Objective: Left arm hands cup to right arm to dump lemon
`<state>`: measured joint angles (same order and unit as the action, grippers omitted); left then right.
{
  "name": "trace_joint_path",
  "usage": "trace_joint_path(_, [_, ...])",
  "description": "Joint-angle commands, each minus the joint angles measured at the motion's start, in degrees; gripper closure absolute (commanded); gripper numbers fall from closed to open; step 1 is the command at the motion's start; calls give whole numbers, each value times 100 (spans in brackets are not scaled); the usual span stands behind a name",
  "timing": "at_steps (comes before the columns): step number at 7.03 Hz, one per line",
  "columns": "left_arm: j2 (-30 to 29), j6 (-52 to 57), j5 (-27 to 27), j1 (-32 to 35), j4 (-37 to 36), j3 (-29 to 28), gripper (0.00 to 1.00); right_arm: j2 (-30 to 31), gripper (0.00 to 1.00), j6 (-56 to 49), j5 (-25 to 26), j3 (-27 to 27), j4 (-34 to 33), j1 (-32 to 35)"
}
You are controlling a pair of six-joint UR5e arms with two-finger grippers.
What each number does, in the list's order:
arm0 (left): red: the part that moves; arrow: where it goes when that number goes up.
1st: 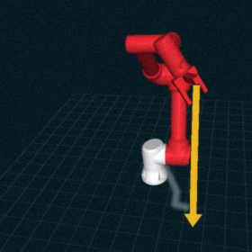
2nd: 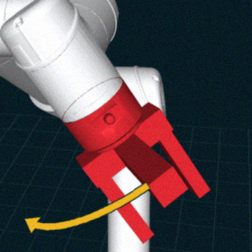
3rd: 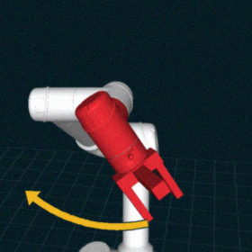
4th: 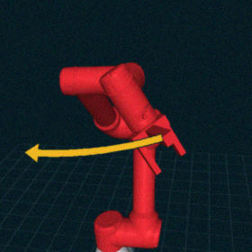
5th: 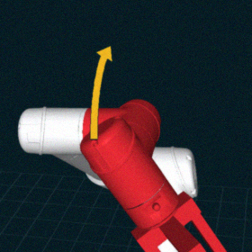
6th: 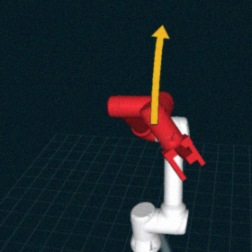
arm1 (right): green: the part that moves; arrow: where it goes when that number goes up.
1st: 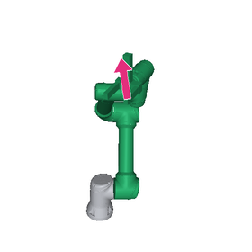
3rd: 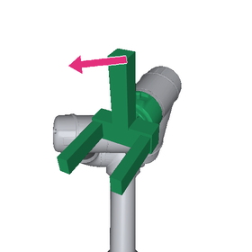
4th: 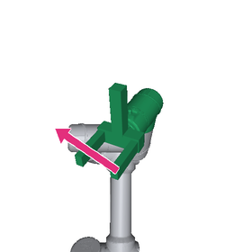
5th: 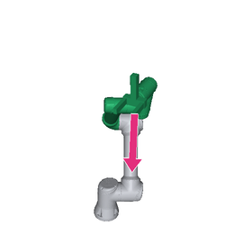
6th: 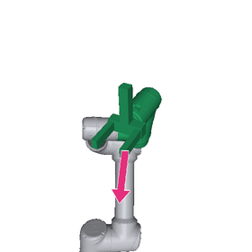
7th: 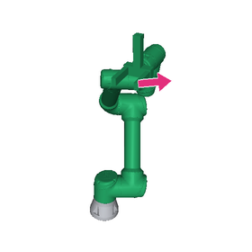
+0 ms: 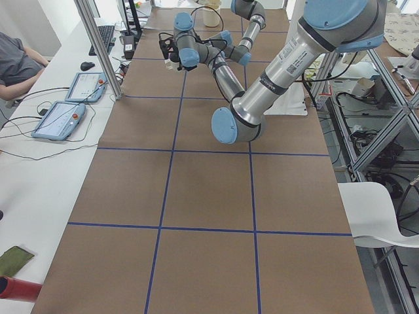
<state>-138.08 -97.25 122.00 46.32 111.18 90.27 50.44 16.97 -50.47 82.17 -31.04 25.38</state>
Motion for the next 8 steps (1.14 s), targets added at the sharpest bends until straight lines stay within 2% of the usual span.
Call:
trace_joint_path(1, [1,4,0,0,0,-1,66,1,100,-1,-7,9,1,2])
trace_joint_path(3, [10,4,0,0,0,-10,66,1,100,-1,-7,9,1,2])
trace_joint_path(4, [10,4,0,0,0,-18,72,1,100,-1,-7,9,1,2])
trace_joint_path(5, [10,4,0,0,0,-27,100,-26,100,-1,2,1,-8,-6])
trace_joint_path(6, [10,13,8,0,-9,-45,100,-8,31,52,11,0,27,-15])
trace_joint_path(7, [10,13,8,0,-9,-45,100,9,3,43,46,9,53,-15])
trace_joint_path(8, [1,13,8,0,-9,-45,100,35,2,26,55,9,62,-24])
